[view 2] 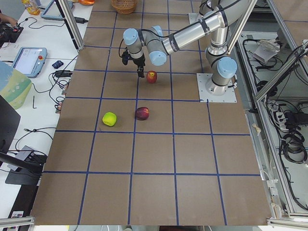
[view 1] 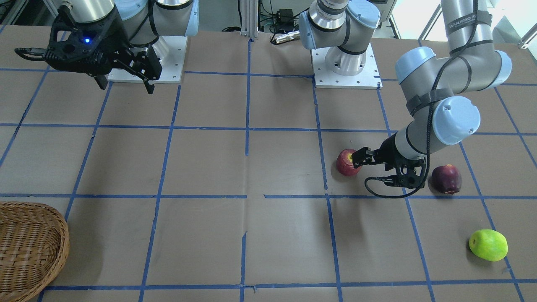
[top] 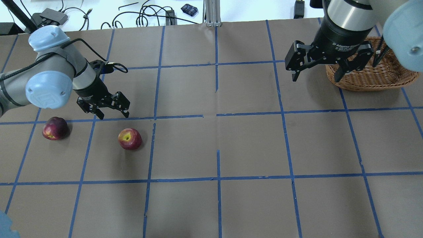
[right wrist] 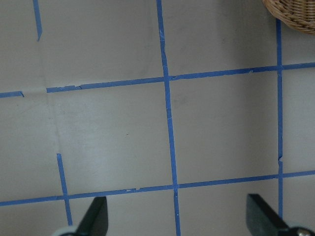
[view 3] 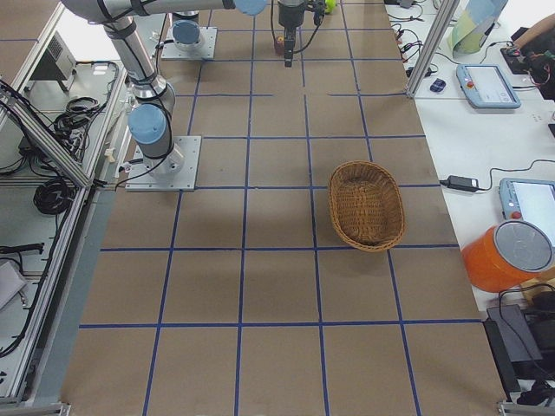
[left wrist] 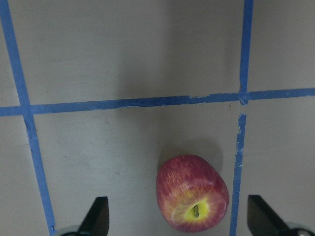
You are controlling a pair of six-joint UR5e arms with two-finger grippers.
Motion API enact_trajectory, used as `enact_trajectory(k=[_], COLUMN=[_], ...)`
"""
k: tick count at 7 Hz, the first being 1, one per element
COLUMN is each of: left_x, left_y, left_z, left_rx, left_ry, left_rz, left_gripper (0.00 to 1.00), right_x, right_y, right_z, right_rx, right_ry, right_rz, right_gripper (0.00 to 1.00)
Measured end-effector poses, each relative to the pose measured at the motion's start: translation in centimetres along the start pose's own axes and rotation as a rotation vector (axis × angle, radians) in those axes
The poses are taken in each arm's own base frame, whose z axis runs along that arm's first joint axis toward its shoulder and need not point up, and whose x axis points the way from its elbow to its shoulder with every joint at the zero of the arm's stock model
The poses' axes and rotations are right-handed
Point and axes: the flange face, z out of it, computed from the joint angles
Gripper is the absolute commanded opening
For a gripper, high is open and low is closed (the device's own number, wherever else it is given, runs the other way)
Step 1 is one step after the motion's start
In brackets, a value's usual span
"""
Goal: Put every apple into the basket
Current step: 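Reach the left gripper down and grasp the red-and-yellow apple, then carry the red-and-yellow apple to the table center and release it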
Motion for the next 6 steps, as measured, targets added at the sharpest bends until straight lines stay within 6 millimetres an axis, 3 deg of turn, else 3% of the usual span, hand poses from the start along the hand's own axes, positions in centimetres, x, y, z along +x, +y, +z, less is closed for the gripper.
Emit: enact_trajectory(k=[3,4,5,6], left_x=[1.1,1.1,1.2,1.4], left_y=[1.6,2.1,2.4,2.6], left_z=[6.5,7.3,7.7,7.6], left_rx=[-0.021,-0.025,-0.03,-0.031], left_ry=[-0.005,-0.006,-0.006,-0.004], left_rz=[-0.016,-0.012,-0.008,-0.004], left_gripper=[1.0,0.83,0.11,0.0], right_x=[0.0,0.0,0.0,0.0], right_y=[0.1,0.1,0.1,0.1], right_z=[0.0,0.0,0.0,0.0], right_rx=[0.0,-0.001,-0.002,-0.003], right_ry=[0.001,0.001,0.001,0.002], right_rz=[0.0,-0.001,-0.001,-0.002], right_gripper=[1.0,1.0,1.0,1.0])
